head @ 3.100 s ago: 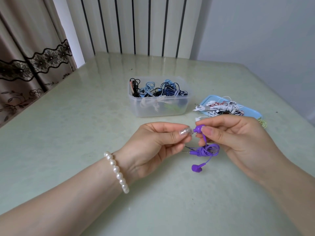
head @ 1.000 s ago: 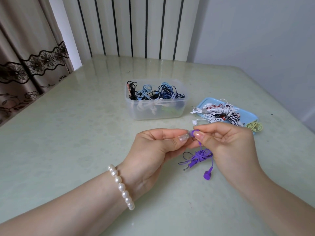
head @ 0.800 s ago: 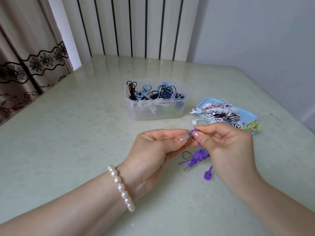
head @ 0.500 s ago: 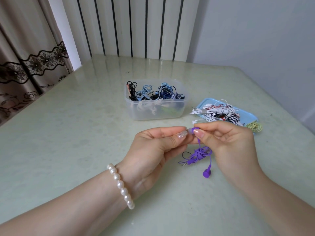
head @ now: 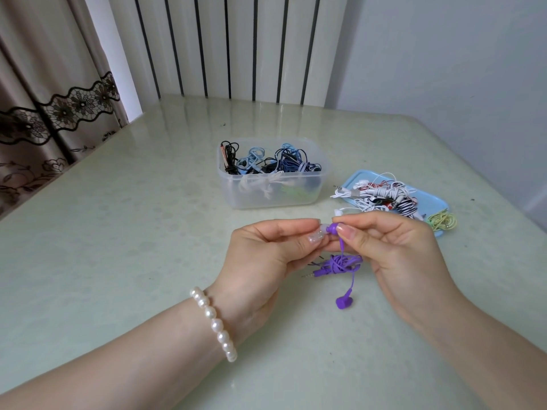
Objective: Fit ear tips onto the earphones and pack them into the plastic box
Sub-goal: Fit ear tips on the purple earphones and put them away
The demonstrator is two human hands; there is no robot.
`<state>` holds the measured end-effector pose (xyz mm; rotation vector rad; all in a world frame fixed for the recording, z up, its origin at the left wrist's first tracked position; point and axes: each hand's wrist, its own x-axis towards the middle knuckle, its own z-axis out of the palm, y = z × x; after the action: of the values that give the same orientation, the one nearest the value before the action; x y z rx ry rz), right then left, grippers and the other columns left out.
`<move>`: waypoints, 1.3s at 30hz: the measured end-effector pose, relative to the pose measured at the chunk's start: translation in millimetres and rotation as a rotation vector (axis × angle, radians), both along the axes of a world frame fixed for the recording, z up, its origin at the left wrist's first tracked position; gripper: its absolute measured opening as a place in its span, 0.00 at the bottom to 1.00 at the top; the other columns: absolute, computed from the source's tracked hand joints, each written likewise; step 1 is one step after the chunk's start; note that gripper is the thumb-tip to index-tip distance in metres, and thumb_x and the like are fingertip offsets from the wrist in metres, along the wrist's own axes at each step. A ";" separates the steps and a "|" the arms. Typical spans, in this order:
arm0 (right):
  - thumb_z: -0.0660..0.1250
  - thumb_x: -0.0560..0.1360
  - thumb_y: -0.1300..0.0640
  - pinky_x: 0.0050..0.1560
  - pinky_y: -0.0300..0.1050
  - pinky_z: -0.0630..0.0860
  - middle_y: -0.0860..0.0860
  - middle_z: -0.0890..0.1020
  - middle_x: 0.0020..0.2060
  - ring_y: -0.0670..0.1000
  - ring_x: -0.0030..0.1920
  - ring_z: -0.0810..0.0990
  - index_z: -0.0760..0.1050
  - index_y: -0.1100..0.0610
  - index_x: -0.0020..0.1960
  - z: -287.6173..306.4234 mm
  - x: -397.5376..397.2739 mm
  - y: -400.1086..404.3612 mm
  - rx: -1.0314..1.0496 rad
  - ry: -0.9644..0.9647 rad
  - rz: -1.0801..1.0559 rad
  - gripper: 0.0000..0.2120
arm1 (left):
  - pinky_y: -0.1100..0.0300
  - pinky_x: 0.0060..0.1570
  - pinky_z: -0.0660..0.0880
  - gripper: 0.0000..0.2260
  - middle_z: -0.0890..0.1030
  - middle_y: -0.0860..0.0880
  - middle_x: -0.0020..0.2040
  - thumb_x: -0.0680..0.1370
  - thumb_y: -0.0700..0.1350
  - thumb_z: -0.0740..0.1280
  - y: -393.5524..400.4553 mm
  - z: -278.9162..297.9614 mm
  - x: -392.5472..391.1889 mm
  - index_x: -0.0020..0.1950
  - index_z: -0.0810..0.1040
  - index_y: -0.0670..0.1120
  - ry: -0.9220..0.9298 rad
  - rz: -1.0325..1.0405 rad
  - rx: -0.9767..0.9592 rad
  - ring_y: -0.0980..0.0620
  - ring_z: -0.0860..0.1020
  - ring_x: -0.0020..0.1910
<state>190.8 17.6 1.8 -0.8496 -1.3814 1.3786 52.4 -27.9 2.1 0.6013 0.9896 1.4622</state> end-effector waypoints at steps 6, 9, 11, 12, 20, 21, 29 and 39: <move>0.67 0.60 0.64 0.41 0.42 0.81 0.56 0.84 0.32 0.55 0.33 0.84 0.81 0.61 0.38 2.5 -2.4 -2.1 -0.018 -0.002 -0.005 0.07 | 0.60 0.45 0.80 0.05 0.84 0.39 0.38 0.65 0.31 0.70 -0.9 -1.6 2.1 0.39 0.81 0.36 0.089 0.029 0.058 0.45 0.84 0.39; 0.67 0.61 0.66 0.40 0.42 0.81 0.57 0.84 0.31 0.55 0.32 0.84 0.81 0.61 0.36 3.5 -2.7 -2.3 -0.028 -0.003 0.009 0.06 | 0.62 0.41 0.80 0.04 0.84 0.39 0.37 0.67 0.29 0.68 -1.8 -0.4 2.2 0.40 0.80 0.34 0.085 0.013 0.070 0.46 0.84 0.37; 0.67 0.64 0.71 0.38 0.41 0.81 0.57 0.84 0.30 0.55 0.32 0.84 0.81 0.60 0.34 4.7 -2.3 -1.7 -0.030 -0.011 0.015 0.08 | 0.63 0.39 0.80 0.04 0.84 0.39 0.38 0.67 0.28 0.68 -2.3 0.7 2.4 0.41 0.80 0.32 0.092 -0.004 0.083 0.46 0.84 0.36; 0.66 0.66 0.73 0.38 0.41 0.81 0.57 0.84 0.30 0.55 0.31 0.84 0.81 0.60 0.34 4.8 -1.9 -1.2 -0.033 -0.015 0.013 0.10 | 0.63 0.39 0.79 0.04 0.84 0.39 0.38 0.68 0.28 0.68 -2.5 1.2 2.6 0.41 0.80 0.32 0.097 -0.011 0.087 0.46 0.84 0.36; 0.66 0.68 0.75 0.38 0.42 0.81 0.54 0.83 0.27 0.52 0.29 0.83 0.78 0.62 0.37 4.1 -2.9 -1.2 -0.002 -0.120 -0.037 0.10 | 0.64 0.38 0.79 0.05 0.83 0.37 0.38 0.68 0.27 0.68 -2.1 1.0 2.6 0.43 0.79 0.30 0.186 -0.022 0.078 0.45 0.84 0.36; 0.66 0.68 0.75 0.38 0.41 0.81 0.53 0.83 0.27 0.51 0.29 0.83 0.78 0.61 0.36 3.8 -3.4 -1.3 0.011 -0.124 -0.053 0.11 | 0.63 0.38 0.79 0.05 0.83 0.37 0.38 0.68 0.27 0.68 -2.2 1.0 3.2 0.43 0.79 0.30 0.188 -0.018 0.075 0.45 0.84 0.36; 0.66 0.70 0.74 0.35 0.36 0.79 0.47 0.83 0.27 0.46 0.29 0.81 0.78 0.58 0.36 -1.9 -9.1 -6.7 0.119 -0.111 -0.203 0.12 | 0.59 0.45 0.80 0.05 0.84 0.39 0.40 0.68 0.29 0.69 -4.8 1.0 9.2 0.41 0.82 0.35 0.170 -0.014 0.066 0.44 0.83 0.42; 0.70 0.68 0.69 0.36 0.31 0.76 0.38 0.83 0.33 0.40 0.34 0.82 0.79 0.49 0.40 -5.7 -11.5 -14.1 0.436 -0.213 -0.265 0.14 | 0.64 0.41 0.80 0.05 0.85 0.43 0.39 0.63 0.34 0.69 -8.2 5.9 5.1 0.35 0.84 0.41 0.011 -0.078 -0.016 0.51 0.84 0.40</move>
<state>179.2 3.5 -3.8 -0.8624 -1.5896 0.7614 57.5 -36.0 8.0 0.6296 0.9750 1.3826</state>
